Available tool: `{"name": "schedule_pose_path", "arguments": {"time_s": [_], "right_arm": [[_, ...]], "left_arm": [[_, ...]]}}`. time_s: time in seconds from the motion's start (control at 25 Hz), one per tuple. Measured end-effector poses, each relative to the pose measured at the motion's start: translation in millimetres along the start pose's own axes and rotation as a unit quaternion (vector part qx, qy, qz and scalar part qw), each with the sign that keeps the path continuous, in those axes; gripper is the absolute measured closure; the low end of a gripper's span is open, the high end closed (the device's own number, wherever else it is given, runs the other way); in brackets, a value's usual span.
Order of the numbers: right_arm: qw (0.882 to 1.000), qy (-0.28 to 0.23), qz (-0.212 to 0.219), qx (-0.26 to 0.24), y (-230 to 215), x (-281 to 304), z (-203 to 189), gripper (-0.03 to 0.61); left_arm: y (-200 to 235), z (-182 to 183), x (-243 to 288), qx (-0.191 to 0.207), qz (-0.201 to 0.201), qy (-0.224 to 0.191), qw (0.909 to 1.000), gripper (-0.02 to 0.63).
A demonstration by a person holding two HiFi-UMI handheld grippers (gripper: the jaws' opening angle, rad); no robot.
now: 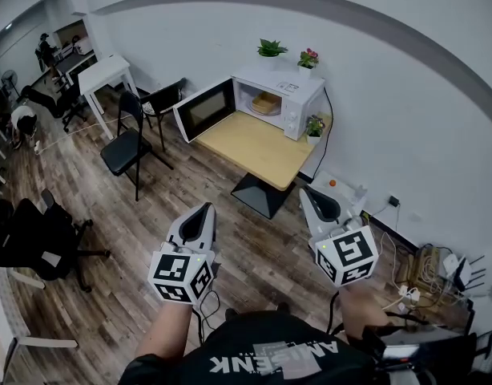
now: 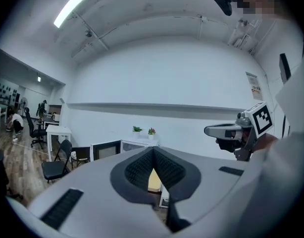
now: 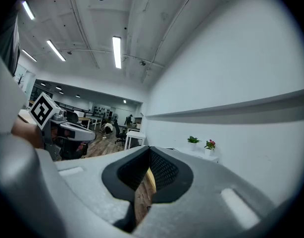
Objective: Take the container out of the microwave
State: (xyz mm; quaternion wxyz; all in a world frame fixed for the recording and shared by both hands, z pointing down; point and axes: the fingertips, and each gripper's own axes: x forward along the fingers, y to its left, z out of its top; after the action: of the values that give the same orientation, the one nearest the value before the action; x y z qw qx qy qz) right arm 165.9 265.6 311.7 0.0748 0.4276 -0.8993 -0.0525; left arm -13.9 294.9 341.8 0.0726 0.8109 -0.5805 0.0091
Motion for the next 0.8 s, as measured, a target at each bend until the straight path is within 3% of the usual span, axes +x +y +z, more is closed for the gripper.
{"name": "schedule_pose_path", "arguments": {"time_s": [0.44, 0.8], "right_arm": [[1.000, 0.007, -0.001, 0.002, 42.8, 46.0, -0.6, 0.572], [1.000, 0.001, -0.001, 0.006, 27.2, 88.0, -3.6, 0.572]], "left_arm": [[73.2, -6.1, -22.4, -0.005, 0.008, -0.008, 0.9999, 0.612], [93.7, -14.3, 14.5, 0.004, 0.001, 0.002, 1.0000, 0.612]]}}
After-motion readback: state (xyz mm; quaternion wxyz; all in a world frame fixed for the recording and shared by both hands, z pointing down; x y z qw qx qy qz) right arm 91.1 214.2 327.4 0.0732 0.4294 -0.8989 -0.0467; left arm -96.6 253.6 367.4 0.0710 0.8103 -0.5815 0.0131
